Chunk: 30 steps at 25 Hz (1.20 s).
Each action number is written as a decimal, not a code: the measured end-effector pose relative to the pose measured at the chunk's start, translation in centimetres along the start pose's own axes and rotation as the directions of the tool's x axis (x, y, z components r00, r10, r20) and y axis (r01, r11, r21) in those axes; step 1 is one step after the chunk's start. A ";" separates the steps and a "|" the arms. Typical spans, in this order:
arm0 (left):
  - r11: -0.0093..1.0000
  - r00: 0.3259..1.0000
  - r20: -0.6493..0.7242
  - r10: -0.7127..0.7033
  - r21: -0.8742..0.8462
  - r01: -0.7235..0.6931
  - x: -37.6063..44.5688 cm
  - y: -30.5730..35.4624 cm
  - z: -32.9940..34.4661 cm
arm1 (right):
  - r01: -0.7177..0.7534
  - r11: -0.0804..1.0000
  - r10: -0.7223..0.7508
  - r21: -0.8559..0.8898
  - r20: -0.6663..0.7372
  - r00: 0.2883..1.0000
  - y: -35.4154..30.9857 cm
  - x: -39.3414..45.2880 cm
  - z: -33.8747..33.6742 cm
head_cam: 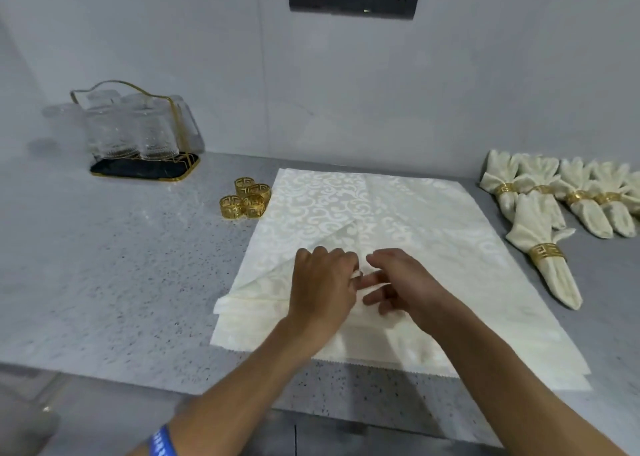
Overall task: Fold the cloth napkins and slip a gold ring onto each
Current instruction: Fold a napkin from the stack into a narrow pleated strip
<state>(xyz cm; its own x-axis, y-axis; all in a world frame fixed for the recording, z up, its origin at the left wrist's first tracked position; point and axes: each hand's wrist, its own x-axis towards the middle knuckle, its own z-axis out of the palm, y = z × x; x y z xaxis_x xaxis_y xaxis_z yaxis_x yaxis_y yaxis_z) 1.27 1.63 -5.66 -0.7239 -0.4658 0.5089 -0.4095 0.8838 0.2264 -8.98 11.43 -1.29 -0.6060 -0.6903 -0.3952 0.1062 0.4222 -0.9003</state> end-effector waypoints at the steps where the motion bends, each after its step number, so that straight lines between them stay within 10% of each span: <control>1: 1.000 1.000 0.002 0.018 -0.020 -0.018 -0.4 0.3 0.2 | -0.024 0.999 0.025 -0.042 0.026 0.999 -0.3 0.4 0.2; 5: 0.993 0.992 0.087 0.096 -0.082 -0.089 -2.1 -1.0 -0.3 | -0.031 0.989 0.018 -0.144 -0.089 0.996 0.5 1.3 1.4; 11: 0.926 0.937 0.270 -0.219 -0.245 0.287 -7.4 -11.3 -6.4 | 0.021 0.971 -0.074 -0.238 -0.215 0.974 1.1 2.0 1.3; 30: 0.775 0.879 0.261 -0.399 -0.417 0.475 -9.4 -12.7 -8.2 | 0.078 0.929 -0.114 -0.361 -0.079 0.990 2.1 1.0 0.3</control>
<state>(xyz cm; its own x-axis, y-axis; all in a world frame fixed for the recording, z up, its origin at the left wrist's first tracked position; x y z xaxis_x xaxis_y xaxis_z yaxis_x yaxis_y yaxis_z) 17.81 -4.90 -6.55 -0.6176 -0.7739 0.1405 -0.4300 0.4817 0.7636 -9.16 11.44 -3.64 -0.6746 -0.6852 -0.2746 -0.2328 0.5504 -0.8018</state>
